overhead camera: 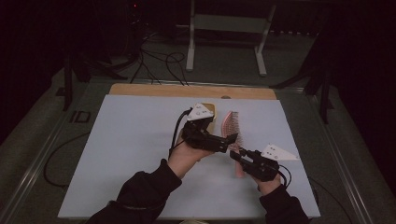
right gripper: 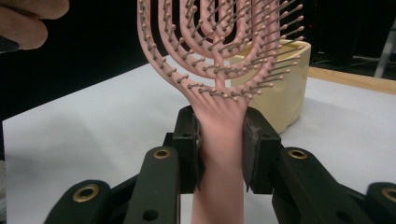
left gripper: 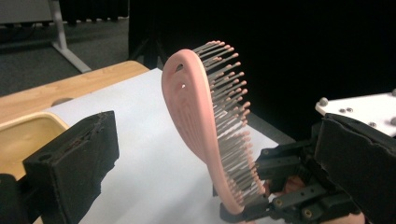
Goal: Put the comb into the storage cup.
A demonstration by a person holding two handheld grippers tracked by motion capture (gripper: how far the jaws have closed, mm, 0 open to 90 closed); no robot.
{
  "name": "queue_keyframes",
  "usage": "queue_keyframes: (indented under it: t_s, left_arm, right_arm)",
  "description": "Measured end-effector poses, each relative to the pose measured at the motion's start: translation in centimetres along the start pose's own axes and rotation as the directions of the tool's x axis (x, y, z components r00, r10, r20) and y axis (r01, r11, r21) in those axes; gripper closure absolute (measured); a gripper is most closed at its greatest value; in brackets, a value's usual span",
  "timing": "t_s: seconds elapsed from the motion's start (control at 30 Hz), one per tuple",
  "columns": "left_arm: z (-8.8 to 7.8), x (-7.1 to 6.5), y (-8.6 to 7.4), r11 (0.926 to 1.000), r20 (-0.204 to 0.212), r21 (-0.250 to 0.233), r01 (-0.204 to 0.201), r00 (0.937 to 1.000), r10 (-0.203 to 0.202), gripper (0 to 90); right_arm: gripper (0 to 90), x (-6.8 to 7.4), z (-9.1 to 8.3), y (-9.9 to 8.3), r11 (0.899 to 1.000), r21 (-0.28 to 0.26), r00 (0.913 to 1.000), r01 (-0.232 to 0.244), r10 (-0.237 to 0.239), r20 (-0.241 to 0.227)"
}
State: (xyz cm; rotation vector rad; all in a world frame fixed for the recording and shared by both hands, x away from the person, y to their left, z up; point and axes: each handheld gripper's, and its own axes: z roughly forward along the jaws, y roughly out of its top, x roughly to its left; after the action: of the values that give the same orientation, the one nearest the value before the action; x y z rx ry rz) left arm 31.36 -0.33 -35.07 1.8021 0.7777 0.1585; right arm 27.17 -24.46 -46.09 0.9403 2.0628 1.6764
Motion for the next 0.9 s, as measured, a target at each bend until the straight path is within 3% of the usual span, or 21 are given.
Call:
queue_keyframes:
  t_s: [0.17,0.23,0.4,0.53,0.67,0.9]
  left_arm:
    - [0.5,-0.2,0.0,0.9997,-0.015,-0.018,0.019,0.9997,-0.019,5.3]
    - [0.7,-0.3,0.0,0.9994,-0.026,-0.008,0.033,0.9991,-0.033,5.3]
    - [1.0,-0.6,0.0,0.9987,-0.047,-0.004,0.051,0.9976,-0.051,15.1]
    - [1.2,-0.6,0.1,0.9969,-0.061,0.013,0.078,0.9952,-0.077,15.7]
    - [1.4,-0.7,0.0,0.9974,-0.051,0.029,0.066,0.9966,-0.065,23.7]
    - [2.1,-0.8,-0.3,0.9947,-0.056,0.057,0.086,0.9950,-0.083,33.3]
  right_arm:
    - [70.4,0.0,0.0,0.0,1.000,0.002,1.0000,0.000,0.000,-0.001]
    - [70.4,0.0,0.0,0.0,1.000,0.002,1.0000,0.000,0.000,0.001]
    - [70.4,0.0,0.1,-0.1,1.000,0.002,1.0000,0.002,-0.002,0.001]
    - [70.4,0.0,0.1,-0.1,1.000,0.002,1.0000,0.005,-0.005,-0.002]
    - [70.4,0.0,0.2,-0.1,1.000,0.004,1.0000,0.007,-0.007,-0.002]
    - [70.3,0.0,0.2,-0.1,1.000,0.005,0.9999,0.011,-0.011,0.002]
